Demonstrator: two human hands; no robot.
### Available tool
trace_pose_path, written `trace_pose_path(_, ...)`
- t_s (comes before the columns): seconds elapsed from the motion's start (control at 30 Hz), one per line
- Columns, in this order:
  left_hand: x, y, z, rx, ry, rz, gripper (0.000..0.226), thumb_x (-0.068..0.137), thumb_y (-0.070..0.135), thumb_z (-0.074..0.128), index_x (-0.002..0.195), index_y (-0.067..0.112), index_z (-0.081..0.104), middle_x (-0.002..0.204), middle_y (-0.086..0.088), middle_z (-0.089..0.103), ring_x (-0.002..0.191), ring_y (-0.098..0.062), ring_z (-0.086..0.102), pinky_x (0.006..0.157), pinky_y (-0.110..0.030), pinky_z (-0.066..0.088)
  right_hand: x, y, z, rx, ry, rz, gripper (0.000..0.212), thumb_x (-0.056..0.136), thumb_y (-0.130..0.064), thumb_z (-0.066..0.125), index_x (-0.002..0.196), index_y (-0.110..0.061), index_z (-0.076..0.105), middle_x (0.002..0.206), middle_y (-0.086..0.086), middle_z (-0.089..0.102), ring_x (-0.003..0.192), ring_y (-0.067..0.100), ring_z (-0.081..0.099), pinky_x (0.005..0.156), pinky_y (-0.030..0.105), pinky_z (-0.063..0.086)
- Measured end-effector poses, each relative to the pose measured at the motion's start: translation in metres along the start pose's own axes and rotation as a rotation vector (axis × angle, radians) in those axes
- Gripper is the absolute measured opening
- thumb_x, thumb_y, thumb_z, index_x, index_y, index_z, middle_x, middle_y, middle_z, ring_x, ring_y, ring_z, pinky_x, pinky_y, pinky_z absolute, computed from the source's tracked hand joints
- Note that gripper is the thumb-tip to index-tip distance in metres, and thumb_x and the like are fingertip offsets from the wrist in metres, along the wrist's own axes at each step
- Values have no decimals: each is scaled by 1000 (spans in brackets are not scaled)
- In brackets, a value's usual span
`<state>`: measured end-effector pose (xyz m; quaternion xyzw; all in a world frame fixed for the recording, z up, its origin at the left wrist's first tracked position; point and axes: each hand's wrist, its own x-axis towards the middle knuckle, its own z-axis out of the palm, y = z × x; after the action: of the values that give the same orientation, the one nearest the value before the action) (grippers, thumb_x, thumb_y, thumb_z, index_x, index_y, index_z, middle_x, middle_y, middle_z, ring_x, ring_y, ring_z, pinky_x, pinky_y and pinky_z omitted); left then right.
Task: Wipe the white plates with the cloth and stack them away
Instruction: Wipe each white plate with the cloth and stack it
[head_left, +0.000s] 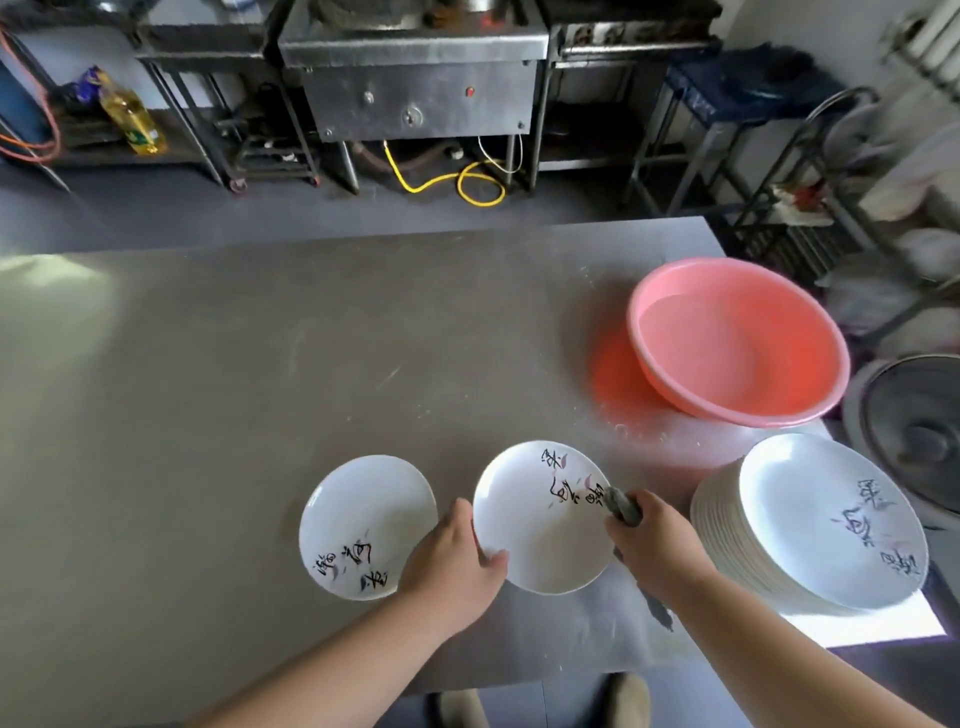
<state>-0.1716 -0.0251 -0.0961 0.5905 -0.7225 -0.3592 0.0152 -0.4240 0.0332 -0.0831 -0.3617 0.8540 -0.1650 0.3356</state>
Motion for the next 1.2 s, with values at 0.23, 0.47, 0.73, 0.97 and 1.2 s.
trace_pose_path(0.23, -6, 12, 60, -15, 0, -101, 37, 91, 42, 66, 106, 21, 40, 107, 1, 58, 98, -24, 56, 76, -35, 42, 12, 44, 6, -107, -71, 35, 20, 103, -42, 52, 99, -24, 59, 74, -3, 65, 68, 20, 62, 56, 32, 41)
trace_pose_path(0.47, -10, -4, 85, 321, 195, 42, 54, 81, 51, 59, 123, 18, 56, 110, 0, 64, 92, -29, 65, 80, -40, 47, 11, 48, 3, -46, -98, 17, 48, 100, -35, 59, 142, -17, 45, 112, 3, 72, 97, 35, 68, 72, 30, 43)
trace_pose_path(0.73, -3, -36, 93, 464, 127, 319, 95, 96, 69, 40, 168, 16, 7, 177, -3, 1, 161, -27, 14, 127, -55, 13, 7, 17, 29, -396, -115, -508, 67, 104, -38, 47, 165, -24, 22, 172, 7, 16, 155, 35, 22, 125, 43, 26)
trace_pose_path(0.97, 2, -41, 99, 442, 154, 362, 98, 92, 67, 49, 167, 13, 17, 176, 0, 9, 162, -30, 13, 125, -61, 20, 4, 63, 61, -778, -220, -559, 101, 91, -77, 5, 162, -8, -14, 166, 8, -38, 151, 24, -40, 126, 41, -19)
trace_pose_path(1.2, 8, -45, 103, 459, 124, 349, 94, 97, 73, 33, 168, 13, 14, 176, 0, 6, 162, -30, 8, 129, -59, 10, 19, 33, 75, -747, -249, -617, 94, 92, -78, -1, 159, -17, -29, 164, 8, -41, 151, 24, -40, 126, 45, -18)
